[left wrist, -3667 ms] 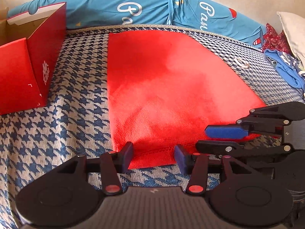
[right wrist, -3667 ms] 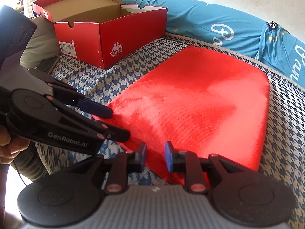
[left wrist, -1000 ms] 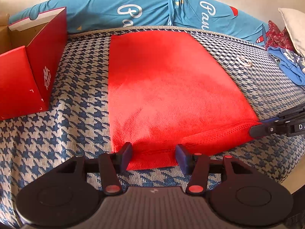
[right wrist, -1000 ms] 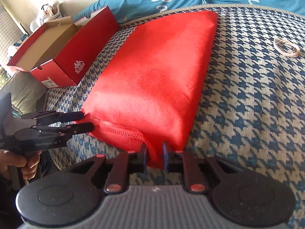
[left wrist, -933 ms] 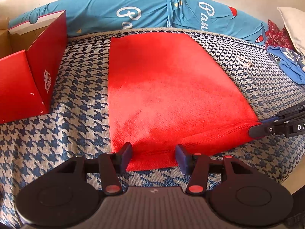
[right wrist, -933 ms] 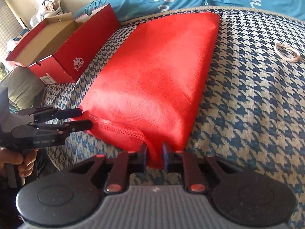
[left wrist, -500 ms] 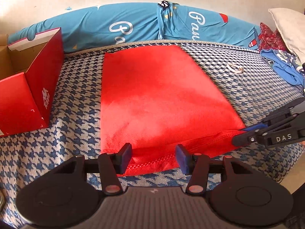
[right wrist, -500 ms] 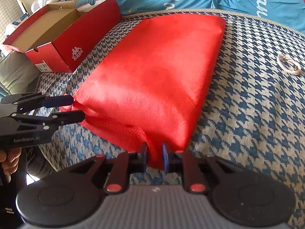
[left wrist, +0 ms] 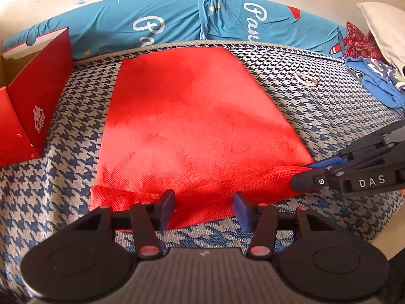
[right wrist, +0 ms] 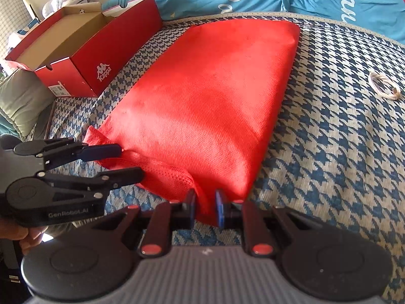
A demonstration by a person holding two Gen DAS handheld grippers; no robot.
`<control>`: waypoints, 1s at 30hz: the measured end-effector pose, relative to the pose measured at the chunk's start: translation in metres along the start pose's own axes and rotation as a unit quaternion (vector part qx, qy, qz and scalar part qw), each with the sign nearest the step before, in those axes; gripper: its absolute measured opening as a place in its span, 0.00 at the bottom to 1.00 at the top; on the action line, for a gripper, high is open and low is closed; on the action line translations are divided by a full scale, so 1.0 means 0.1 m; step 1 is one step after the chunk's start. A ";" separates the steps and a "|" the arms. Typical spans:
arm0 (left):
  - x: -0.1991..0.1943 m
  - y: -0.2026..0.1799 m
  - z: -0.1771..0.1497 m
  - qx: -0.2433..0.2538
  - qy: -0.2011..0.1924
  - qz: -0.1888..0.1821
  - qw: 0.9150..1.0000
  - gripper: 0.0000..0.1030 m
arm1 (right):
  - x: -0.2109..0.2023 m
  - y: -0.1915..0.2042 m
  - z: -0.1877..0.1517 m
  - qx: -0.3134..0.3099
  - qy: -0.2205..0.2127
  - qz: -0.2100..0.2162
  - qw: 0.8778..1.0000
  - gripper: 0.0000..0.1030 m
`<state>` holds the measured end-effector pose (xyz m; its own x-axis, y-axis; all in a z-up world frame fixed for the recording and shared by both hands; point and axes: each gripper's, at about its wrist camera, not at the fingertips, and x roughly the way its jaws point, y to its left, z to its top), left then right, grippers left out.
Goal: Fold shopping bag
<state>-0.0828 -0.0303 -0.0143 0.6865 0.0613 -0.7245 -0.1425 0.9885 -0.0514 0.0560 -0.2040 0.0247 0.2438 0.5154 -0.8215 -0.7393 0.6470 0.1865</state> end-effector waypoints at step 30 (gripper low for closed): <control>0.07 -0.03 0.01 0.013 0.009 0.006 1.000 0.53 | -0.32 0.35 -0.22 -0.161 -0.104 -0.123 0.974 0.14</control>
<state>-0.0767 -0.0325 -0.0187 0.6720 0.0704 -0.7372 -0.1319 0.9909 -0.0257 0.0087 -0.2104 0.0454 0.5348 0.4919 -0.6871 -0.7932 0.5726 -0.2074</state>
